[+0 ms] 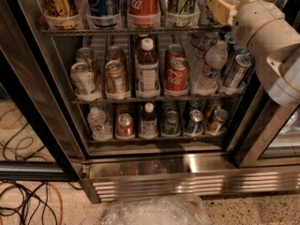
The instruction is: Pick redbull can from top shelf of fridge
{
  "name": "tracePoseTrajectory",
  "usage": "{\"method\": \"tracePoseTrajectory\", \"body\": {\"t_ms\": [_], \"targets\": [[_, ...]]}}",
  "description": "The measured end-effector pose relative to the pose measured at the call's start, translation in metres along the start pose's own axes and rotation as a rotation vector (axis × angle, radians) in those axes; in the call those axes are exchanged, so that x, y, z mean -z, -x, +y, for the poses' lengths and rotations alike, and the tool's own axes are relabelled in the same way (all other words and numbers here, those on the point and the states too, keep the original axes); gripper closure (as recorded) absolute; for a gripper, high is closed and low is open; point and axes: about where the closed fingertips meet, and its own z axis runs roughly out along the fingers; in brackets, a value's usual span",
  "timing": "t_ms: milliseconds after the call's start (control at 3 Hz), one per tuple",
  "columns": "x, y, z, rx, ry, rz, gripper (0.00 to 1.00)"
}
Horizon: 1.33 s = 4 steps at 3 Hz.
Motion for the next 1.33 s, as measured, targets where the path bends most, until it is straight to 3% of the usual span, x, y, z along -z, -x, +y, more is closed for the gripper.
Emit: {"method": "tracePoseTrajectory", "body": {"t_ms": [667, 1333], "targets": [[-0.001, 0.002, 0.002, 0.010, 0.003, -0.003, 1.00], [-0.005, 0.017, 0.003, 0.057, 0.013, -0.033, 1.00]]}}
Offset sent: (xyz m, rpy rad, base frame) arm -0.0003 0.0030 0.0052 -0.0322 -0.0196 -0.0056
